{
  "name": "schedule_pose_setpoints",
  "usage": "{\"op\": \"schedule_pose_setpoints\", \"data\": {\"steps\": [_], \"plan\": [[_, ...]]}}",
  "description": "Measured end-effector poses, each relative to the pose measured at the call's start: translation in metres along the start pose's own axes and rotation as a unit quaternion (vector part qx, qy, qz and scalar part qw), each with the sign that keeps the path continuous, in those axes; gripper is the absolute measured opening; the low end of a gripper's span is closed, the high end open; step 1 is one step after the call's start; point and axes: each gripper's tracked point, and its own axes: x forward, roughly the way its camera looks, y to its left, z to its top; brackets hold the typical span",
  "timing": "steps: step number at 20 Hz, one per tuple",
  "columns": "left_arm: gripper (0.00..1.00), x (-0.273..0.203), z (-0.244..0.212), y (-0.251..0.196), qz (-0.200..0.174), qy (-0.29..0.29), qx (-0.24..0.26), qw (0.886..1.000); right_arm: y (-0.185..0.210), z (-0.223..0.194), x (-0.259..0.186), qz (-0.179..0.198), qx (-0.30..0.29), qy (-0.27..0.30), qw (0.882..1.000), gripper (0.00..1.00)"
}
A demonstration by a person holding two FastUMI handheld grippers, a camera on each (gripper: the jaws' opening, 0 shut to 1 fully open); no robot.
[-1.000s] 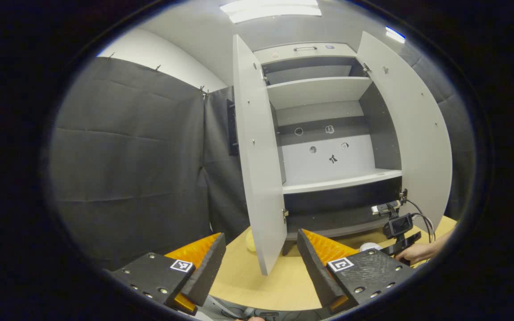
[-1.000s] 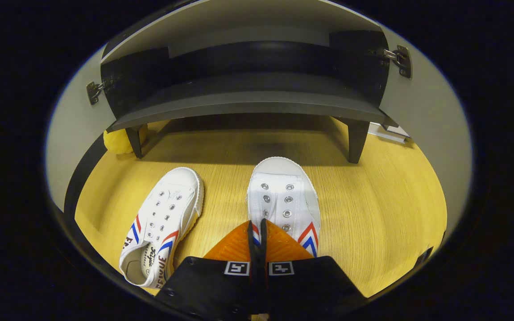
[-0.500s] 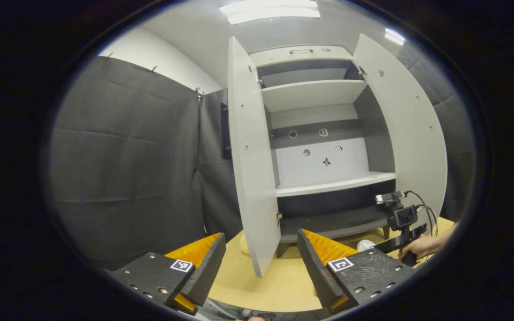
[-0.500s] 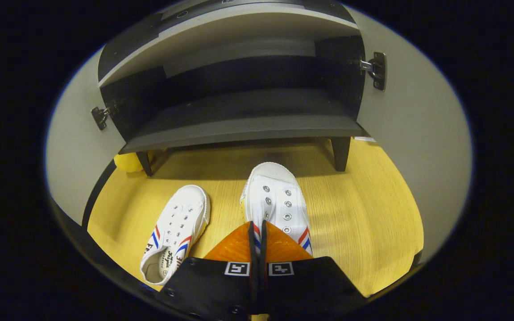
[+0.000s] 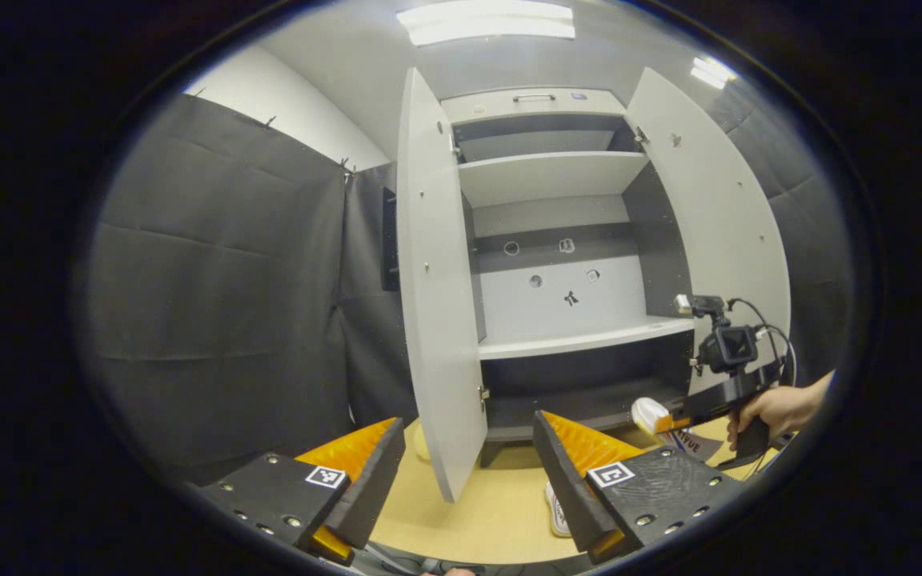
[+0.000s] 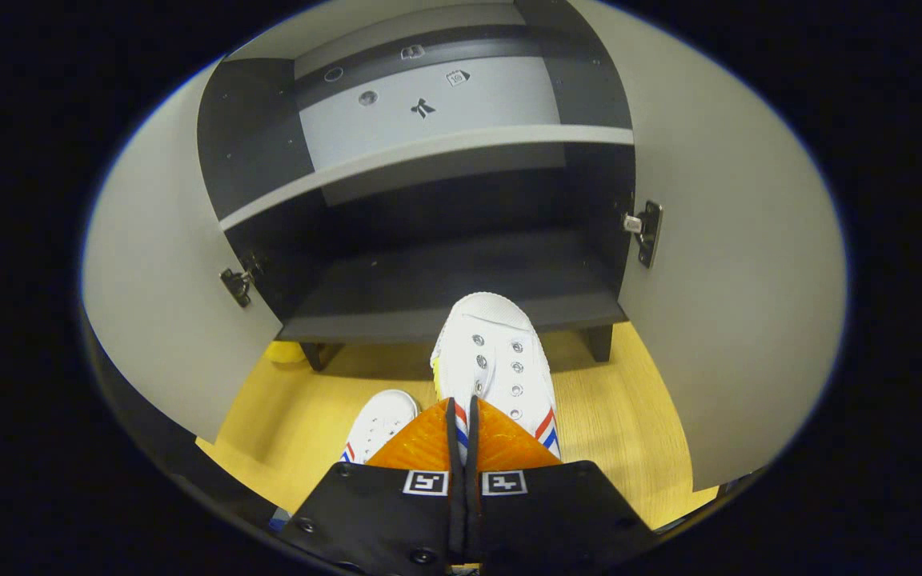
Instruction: Grab one shoe with the right hand and put it into the shoe cabinet, grab the other shoe with the left hand and put it into the shoe cabinet; then close the right door with the right hand and the left door with the left hand.
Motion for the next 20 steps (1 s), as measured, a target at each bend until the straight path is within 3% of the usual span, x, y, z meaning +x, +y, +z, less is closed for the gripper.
{"op": "schedule_pose_setpoints", "data": {"steps": [1, 10, 11, 13, 15, 16, 20], "plan": [[0.93, 0.001, 0.001, -0.002, -0.004, -0.001, 0.000, 1.000, 0.003, 0.011, -0.007, 0.004, 0.003, -0.012, 1.000, 0.01], [0.93, 0.022, 0.016, -0.014, -0.027, -0.025, -0.011, 0.999, 0.026, 0.101, -0.059, 0.030, 0.002, -0.092, 0.995, 0.01], [0.99, 0.024, 0.017, -0.016, -0.028, -0.026, -0.012, 0.999, 0.029, 0.112, -0.061, 0.032, 0.001, -0.100, 0.994, 0.01], [0.93, 0.029, 0.017, -0.018, -0.029, -0.027, -0.015, 0.999, 0.030, 0.134, -0.067, 0.033, -0.002, -0.117, 0.993, 0.01], [0.93, 0.034, 0.019, -0.020, -0.030, -0.027, -0.020, 0.999, 0.032, 0.158, -0.064, 0.034, 0.000, -0.131, 0.991, 0.01], [0.99, 0.036, 0.019, -0.021, -0.029, -0.028, -0.021, 0.999, 0.032, 0.172, -0.062, 0.033, 0.002, -0.139, 0.990, 0.01], [0.93, 0.044, 0.017, -0.026, -0.026, -0.026, -0.023, 0.999, 0.031, 0.219, -0.047, 0.029, -0.009, -0.158, 0.987, 0.01]]}}
